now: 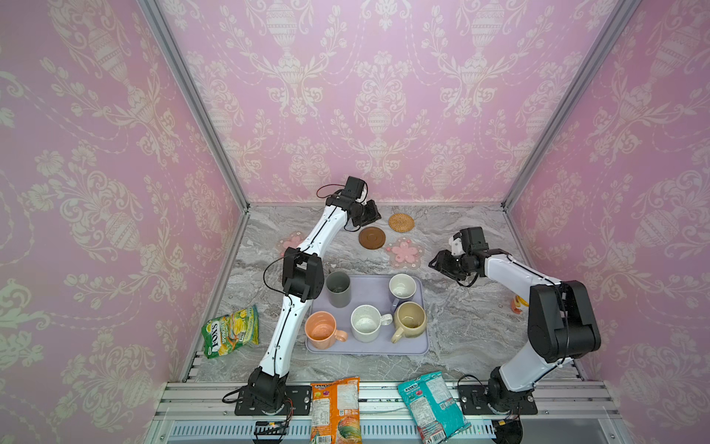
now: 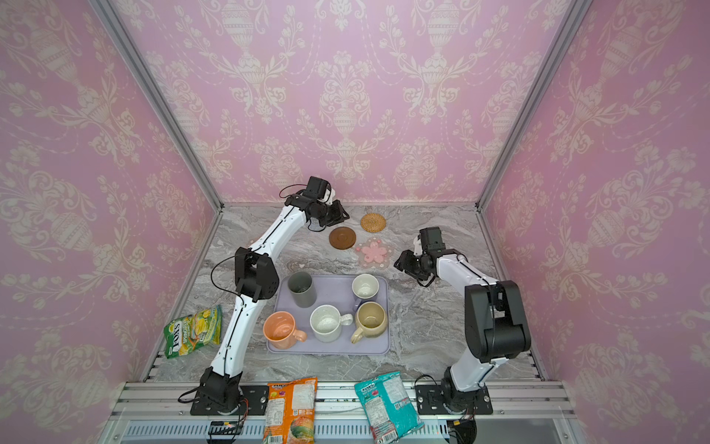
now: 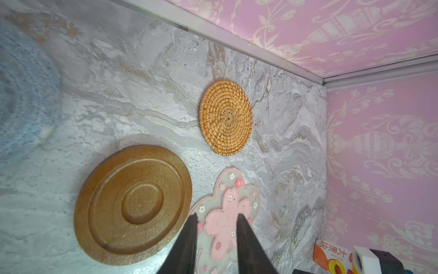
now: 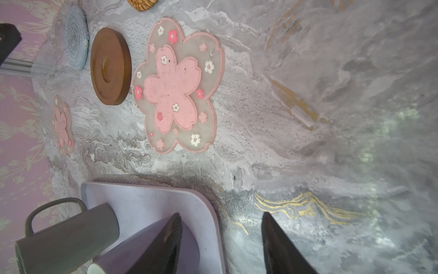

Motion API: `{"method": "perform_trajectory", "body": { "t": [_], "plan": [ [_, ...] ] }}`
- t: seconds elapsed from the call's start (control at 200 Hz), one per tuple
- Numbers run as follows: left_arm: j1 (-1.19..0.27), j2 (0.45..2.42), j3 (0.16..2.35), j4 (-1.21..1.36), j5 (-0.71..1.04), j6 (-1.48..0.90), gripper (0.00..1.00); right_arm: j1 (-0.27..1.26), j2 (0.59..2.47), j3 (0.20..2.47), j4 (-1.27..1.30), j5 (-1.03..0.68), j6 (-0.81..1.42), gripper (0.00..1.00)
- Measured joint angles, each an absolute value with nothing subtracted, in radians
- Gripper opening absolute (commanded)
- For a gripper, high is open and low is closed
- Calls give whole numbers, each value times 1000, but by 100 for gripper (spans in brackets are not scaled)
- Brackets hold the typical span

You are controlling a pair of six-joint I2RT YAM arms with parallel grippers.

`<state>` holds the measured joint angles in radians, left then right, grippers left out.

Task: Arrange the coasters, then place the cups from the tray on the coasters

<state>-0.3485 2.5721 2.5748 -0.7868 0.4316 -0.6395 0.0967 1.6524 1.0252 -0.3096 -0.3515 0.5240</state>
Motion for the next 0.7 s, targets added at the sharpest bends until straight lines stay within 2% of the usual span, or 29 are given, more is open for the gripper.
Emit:
{"method": "perform_trajectory", "body": {
  "t": [0.205, 0.375, 0.54, 0.701],
  "plan": [
    [-289, 2413, 2439, -907, 397, -507, 36, 108, 1628, 1030, -329, -351, 523, 56],
    [-184, 2175, 2092, -886, 369, -441, 40, 155, 1619, 1106, -359, -347, 519, 56],
    [-43, 1990, 1767, -775, 379, -441, 42, 230, 1647, 1273, -392, -336, 516, 56],
    [101, 1935, 1610, -691, 397, -446, 43, 326, 1761, 1480, -412, -322, 517, 56]
  ]
}}
